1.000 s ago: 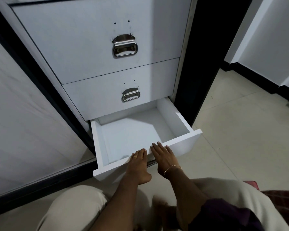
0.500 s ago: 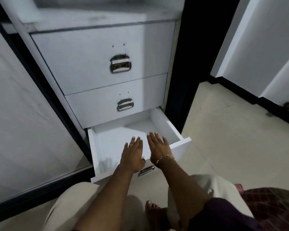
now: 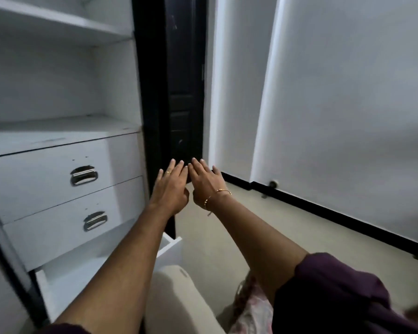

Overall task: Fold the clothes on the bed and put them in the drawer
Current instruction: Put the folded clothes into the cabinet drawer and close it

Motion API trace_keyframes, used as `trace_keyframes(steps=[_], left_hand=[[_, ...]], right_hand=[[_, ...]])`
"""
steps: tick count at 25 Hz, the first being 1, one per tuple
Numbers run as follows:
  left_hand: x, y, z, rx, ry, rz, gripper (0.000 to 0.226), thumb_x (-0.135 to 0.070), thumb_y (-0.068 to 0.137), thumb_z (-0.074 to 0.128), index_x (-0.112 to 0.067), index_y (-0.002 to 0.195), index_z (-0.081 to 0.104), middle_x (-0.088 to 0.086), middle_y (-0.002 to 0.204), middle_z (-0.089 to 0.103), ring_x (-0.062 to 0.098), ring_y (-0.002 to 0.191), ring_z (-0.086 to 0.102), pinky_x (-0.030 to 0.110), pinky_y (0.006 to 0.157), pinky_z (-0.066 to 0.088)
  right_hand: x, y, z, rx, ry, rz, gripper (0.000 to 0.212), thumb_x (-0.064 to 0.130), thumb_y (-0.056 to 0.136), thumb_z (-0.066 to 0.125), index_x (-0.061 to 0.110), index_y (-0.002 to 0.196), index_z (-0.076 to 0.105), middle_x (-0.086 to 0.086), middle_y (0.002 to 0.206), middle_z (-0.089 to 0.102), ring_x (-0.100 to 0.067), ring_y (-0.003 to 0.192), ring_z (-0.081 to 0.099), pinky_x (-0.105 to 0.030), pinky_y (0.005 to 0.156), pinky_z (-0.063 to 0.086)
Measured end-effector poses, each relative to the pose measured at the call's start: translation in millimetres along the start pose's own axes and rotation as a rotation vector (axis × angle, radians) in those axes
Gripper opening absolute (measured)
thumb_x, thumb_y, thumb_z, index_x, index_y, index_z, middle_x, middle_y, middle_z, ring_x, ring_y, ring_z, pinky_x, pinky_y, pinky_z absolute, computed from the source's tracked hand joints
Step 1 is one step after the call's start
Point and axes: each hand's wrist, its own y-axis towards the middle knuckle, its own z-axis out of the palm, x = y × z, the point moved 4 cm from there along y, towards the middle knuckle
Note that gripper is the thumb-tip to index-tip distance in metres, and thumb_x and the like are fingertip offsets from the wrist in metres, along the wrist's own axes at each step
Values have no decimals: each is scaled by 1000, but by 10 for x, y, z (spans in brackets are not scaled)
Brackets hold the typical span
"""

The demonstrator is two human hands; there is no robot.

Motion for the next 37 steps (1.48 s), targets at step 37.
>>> trace_keyframes(steps=[37], left_hand=[[-4982,-2394,660,529,-162,1395,58,-28,100,40,-13,150,14,2,157,17,19,146,9,41,115,21]], right_hand=[[-2585,-6141,-333,719,-16,1960,68,45,93,41,22,150,13,-8,156,-13,-42,138,-22,-83,87,0]])
